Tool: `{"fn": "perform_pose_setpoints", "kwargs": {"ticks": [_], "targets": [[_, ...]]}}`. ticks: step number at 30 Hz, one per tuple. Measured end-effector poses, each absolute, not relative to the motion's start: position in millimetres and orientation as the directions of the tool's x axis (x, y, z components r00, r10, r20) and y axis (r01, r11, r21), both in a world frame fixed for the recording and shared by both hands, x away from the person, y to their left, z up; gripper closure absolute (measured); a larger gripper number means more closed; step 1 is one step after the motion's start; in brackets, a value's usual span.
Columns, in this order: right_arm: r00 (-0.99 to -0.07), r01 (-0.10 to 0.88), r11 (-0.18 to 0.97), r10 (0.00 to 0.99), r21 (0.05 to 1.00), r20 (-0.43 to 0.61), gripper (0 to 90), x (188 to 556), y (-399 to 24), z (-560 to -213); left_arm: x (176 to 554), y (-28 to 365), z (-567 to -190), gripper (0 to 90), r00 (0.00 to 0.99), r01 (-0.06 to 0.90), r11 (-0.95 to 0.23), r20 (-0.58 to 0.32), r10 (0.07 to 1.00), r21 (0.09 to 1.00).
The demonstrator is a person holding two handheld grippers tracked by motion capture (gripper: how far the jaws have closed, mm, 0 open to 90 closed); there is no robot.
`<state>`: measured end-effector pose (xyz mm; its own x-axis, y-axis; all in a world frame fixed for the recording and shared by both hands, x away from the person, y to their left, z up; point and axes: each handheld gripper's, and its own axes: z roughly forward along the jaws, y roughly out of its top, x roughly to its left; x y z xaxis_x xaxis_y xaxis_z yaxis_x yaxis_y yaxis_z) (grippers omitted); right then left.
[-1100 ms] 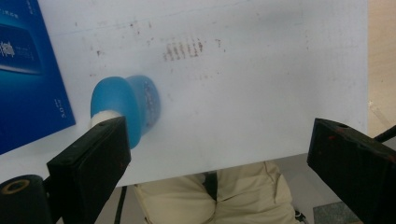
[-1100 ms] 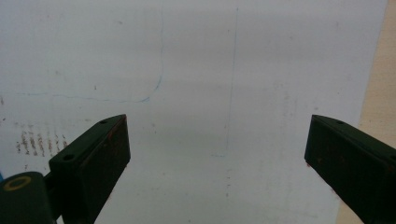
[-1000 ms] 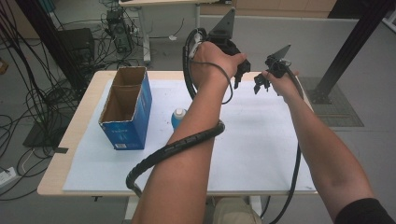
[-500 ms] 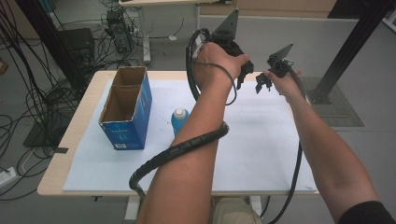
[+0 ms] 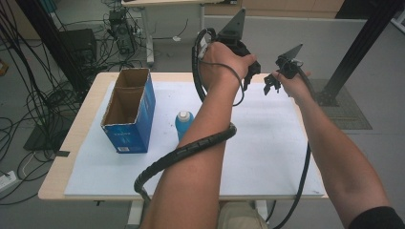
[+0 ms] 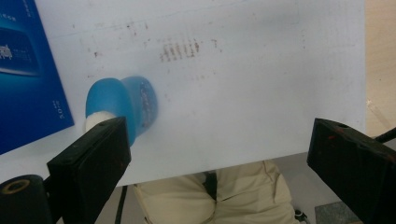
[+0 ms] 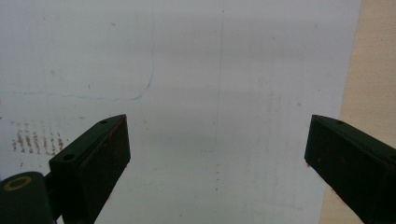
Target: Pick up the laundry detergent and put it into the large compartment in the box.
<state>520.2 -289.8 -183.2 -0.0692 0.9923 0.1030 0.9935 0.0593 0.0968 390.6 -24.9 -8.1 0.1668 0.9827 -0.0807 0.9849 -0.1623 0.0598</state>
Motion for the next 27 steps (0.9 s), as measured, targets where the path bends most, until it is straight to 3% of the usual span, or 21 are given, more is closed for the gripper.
{"fn": "perform_pose_setpoints", "kwargs": {"ticks": [27], "targets": [[-0.070, 0.992, 0.060, 0.993, 0.108, 0.091, 6.7, 516.4, -288.9, -176.0, 393.5, 29.8, -4.7, 6.5, 0.031, 0.998, -0.030, -0.015, 0.999, 0.063]]}}
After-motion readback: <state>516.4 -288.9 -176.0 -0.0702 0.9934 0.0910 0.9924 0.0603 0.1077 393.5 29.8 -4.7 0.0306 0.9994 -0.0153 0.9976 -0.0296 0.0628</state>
